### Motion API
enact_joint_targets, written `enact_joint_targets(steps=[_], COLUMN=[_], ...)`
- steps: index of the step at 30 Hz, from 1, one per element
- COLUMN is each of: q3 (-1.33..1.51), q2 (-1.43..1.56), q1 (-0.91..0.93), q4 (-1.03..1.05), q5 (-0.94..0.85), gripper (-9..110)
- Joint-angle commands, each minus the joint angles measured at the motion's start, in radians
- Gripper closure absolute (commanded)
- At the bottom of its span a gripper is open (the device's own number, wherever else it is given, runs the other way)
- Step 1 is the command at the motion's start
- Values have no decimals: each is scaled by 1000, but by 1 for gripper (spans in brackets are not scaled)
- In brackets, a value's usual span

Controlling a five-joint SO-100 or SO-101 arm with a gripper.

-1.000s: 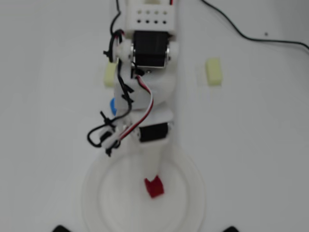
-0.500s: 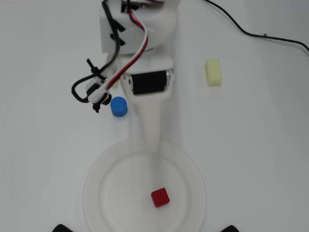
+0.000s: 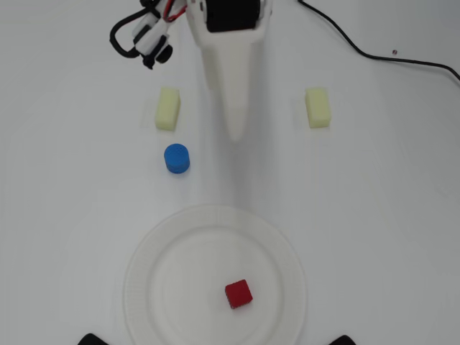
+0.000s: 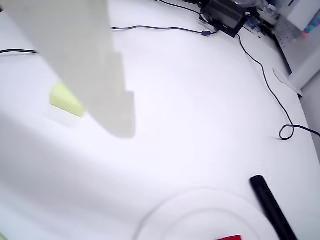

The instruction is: Grasp a red block and put it in the dish.

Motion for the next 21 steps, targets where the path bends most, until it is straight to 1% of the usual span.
enact_joint_targets(steps=[1,5,11,14,19,21], q3=[350,922,1491,1684,1901,1983], q2=[301,646,1048,1170,1287,1374], q1=[8,-17,-66,-74,-63,-61], q4=[-74,-322,-538,-611,-695,-701], q5=[-25,-71,-64,-61,-28,11], gripper=[67,67,67,67,68,72])
